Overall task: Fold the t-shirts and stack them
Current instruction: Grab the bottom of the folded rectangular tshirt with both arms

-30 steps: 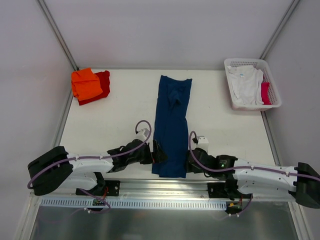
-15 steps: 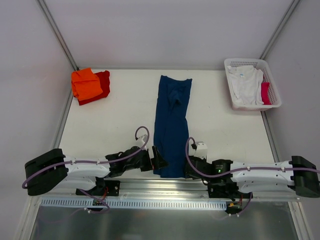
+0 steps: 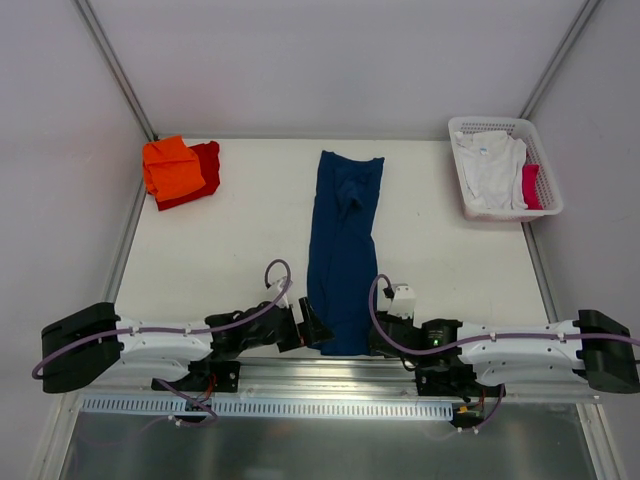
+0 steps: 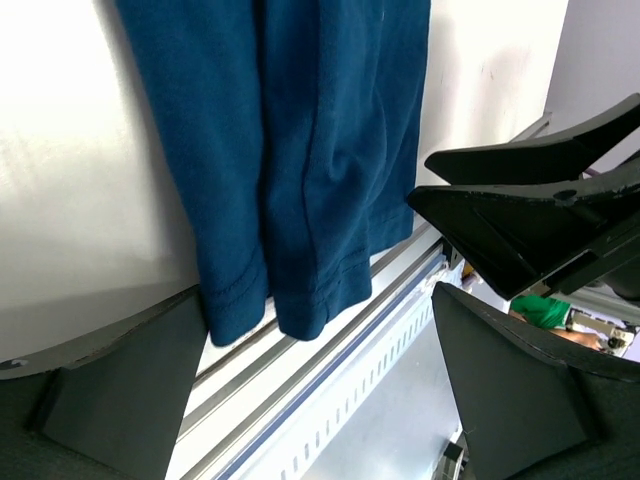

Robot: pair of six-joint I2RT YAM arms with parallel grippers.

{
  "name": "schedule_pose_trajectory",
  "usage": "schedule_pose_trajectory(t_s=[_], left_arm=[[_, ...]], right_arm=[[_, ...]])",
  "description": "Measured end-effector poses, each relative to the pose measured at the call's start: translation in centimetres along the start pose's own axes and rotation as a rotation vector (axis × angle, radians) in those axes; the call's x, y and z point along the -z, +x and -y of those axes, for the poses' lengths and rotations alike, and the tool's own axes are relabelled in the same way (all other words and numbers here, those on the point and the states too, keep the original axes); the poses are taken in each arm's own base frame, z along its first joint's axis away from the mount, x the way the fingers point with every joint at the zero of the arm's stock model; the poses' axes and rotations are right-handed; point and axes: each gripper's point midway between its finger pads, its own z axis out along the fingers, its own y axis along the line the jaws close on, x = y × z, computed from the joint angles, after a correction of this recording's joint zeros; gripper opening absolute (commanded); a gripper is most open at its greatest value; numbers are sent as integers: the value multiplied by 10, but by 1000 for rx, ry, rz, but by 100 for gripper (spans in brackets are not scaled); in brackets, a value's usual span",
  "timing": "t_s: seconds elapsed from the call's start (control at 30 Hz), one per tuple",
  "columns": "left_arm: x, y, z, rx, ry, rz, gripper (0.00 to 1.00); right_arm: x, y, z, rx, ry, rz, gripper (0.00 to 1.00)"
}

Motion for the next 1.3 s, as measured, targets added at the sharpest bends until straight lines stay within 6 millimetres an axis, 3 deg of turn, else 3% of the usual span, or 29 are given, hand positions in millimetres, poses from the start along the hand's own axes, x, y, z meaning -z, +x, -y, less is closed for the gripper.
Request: schedule_pose_trajectory(t_s=[0.33, 0.8, 0.9, 0.93, 1.0, 1.03, 1.07, 1.17, 1.3], left_arm=[[-16, -1, 8, -7, -32, -11, 90], [-12, 12, 8, -21, -13, -32, 87], [-12, 15, 8, -24, -15, -39, 82], [-12, 15, 8, -25, -17, -40, 71], [-12, 17, 6, -32, -24, -45, 67], [-12, 20, 2, -28, -36, -51, 60], [-13, 20, 2, -24, -39, -53, 56], [-13, 23, -3, -23, -57, -61, 53], [-13, 24, -5, -21, -64, -63, 54]], right_arm=[[-1, -1, 0, -1, 2, 6, 52], [-3, 12, -11, 60, -3, 12, 44], [-2, 16, -14, 67, -6, 11, 40], [-1, 17, -15, 66, -9, 9, 38], [-1, 18, -16, 63, -12, 8, 33], [0, 18, -16, 62, -13, 7, 31], [0, 18, -16, 60, -12, 7, 24], [0, 18, -16, 53, -10, 7, 17], [0, 19, -16, 50, -8, 8, 16]])
